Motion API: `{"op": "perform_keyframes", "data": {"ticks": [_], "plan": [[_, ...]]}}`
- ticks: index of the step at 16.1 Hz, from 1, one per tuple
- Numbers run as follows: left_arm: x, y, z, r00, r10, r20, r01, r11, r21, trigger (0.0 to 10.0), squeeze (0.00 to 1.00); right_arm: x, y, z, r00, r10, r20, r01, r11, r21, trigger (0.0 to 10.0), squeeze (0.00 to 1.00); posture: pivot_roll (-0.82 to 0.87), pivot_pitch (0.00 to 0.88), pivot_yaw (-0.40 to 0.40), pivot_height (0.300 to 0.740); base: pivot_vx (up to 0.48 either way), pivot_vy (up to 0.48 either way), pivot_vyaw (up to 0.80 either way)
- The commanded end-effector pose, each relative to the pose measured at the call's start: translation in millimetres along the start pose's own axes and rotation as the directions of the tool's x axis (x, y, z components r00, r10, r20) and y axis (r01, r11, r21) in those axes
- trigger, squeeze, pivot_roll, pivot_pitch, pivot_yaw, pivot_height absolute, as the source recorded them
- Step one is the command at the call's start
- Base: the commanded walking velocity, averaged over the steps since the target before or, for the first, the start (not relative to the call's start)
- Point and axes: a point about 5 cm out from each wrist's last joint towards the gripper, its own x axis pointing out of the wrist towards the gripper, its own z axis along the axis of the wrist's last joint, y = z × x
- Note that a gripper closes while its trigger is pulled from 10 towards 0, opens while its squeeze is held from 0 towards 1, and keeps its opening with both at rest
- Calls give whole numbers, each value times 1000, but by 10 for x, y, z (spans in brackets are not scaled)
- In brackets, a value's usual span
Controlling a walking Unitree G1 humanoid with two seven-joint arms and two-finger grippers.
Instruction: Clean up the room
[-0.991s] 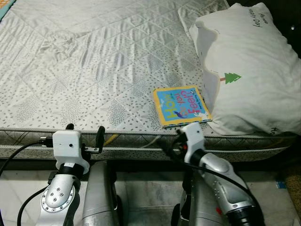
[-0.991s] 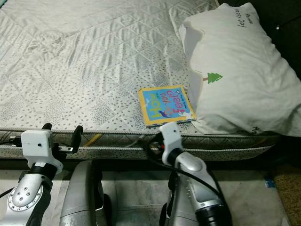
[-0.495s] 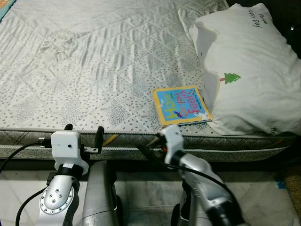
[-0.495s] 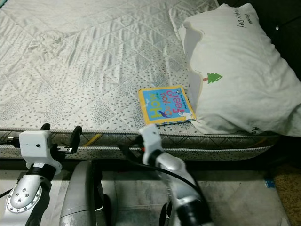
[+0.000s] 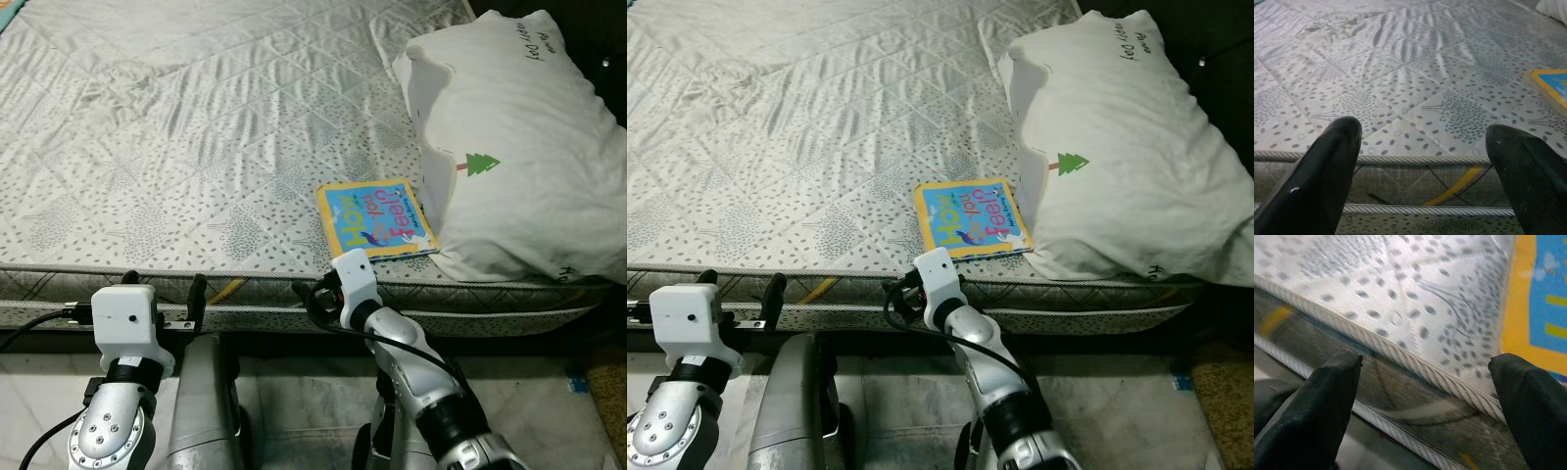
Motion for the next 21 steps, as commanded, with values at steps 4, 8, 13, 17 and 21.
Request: {"op": "perform_keyframes", "data": {"ticks": [4,8,13,17,21], "plan": [[-52,15,6,1000,9,-18,-9,1000,13,10000,0,24,-84,-103,996,-64,-67,61,997,-43,10000,0,199,267,-79,534,0,0,0],[-35,12,9,1000,4,-20,-4,1000,13,10000,0,55,-41,-121,994,-62,-86,58,997,-49,10000,0,198,259,-77,534,0,0,0],[-16,11,7,1000,1,-17,-1,1000,13,10000,0,93,38,-101,996,-33,-85,30,999,-36,10000,0,198,250,-77,534,0,0,0],[0,9,12,1000,-2,-13,2,1000,14,10000,0,132,135,-50,998,1,-69,-2,1000,-16,10000,0,197,244,-75,534,0,0,0],[12,3,15,1000,-4,-11,4,1000,13,10000,0,167,243,-18,998,24,-60,-24,1000,2,10000,0,196,244,-75,534,0,0,0]]}}
